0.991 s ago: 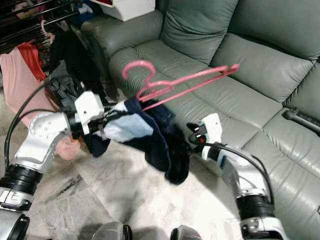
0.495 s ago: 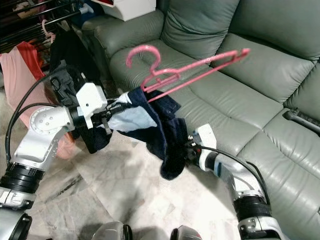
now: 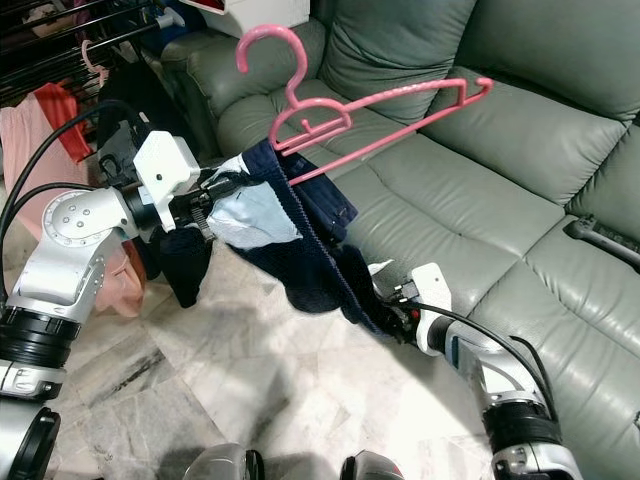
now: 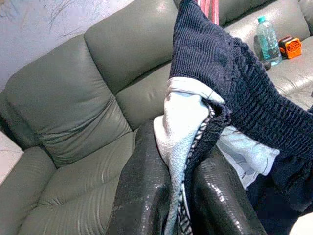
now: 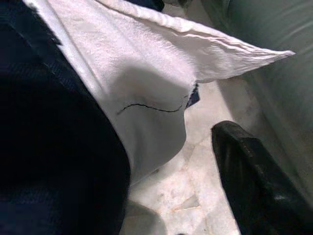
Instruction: Hang hanger
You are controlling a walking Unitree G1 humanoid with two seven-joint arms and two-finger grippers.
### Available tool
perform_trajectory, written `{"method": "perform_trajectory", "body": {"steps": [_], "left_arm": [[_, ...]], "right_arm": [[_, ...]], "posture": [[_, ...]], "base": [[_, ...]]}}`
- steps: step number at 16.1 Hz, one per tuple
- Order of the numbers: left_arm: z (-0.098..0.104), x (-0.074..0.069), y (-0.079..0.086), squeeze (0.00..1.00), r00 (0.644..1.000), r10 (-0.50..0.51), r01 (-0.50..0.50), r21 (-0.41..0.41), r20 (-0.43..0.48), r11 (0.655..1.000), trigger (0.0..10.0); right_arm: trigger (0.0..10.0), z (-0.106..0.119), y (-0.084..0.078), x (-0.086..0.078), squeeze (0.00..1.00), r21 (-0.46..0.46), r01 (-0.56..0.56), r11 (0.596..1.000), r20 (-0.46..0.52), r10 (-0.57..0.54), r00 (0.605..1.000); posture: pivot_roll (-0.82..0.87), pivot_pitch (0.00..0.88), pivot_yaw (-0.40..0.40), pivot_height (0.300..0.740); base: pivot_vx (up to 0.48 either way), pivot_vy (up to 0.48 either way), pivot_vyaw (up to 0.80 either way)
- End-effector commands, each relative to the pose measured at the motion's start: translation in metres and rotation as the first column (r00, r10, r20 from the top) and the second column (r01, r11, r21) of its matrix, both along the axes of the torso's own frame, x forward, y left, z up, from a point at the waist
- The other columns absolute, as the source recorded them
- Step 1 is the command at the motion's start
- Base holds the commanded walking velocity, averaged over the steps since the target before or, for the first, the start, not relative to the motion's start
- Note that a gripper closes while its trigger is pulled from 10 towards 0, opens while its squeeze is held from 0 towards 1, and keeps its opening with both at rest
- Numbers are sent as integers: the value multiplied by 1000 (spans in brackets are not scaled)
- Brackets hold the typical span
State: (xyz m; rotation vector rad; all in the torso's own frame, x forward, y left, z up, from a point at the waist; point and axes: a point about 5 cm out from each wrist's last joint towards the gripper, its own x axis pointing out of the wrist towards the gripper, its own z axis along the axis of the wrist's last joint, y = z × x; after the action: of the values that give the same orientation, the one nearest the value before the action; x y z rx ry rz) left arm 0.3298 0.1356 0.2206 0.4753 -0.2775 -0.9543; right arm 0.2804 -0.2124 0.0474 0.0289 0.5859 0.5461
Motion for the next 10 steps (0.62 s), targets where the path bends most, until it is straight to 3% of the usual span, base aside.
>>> {"method": "perform_trajectory", "body": {"steps": [1,10], "left_arm": [[24,3,14,0,995,61,-57,-55,79,997,0],[24,3,14,0,995,61,-57,-55,79,997,0]], "right_arm": [[0,-10,-11,-8,0,-51,30,998,-57,-33,998],[0,-10,-11,-8,0,-51,30,998,-57,-33,998]], "posture": [[-14,60,41,740],[-14,60,41,740]], "base": [[0,0,0],[0,0,0]]}}
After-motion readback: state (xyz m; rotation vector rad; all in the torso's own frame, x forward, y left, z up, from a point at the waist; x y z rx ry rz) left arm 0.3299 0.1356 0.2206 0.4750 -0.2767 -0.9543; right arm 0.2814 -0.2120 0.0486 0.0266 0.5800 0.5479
